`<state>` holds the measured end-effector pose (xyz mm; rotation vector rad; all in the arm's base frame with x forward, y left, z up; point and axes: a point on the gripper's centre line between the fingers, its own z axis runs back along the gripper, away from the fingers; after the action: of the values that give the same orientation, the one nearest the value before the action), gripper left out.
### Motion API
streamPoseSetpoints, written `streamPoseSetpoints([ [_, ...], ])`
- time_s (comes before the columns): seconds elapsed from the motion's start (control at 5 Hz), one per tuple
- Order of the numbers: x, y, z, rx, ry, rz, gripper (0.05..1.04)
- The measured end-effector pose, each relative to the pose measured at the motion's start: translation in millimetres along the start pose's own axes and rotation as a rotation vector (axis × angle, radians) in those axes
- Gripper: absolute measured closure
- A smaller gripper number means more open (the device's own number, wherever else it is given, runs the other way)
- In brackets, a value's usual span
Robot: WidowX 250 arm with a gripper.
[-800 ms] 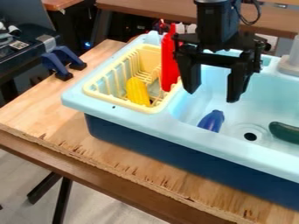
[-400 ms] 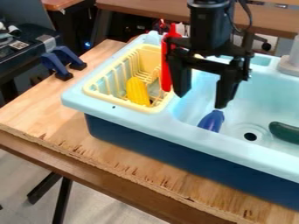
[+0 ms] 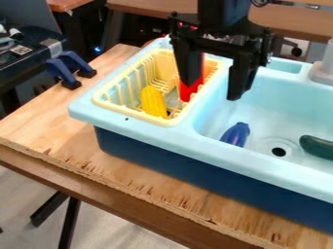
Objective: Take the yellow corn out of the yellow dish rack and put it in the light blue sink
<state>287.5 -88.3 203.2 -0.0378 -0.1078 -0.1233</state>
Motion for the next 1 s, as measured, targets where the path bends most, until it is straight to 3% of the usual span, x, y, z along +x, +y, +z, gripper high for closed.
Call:
streamPoseSetpoints([
  [0.2,-10.3,31.7,4.8,0.014,0.007,0.133,0.078],
  [0.6,-15.3,95.4,0.3,0.04,-0.057,0.369,0.078],
  [1.0,9.4,102.3,-29.7,0.0,-0.261,0.498,0.078],
])
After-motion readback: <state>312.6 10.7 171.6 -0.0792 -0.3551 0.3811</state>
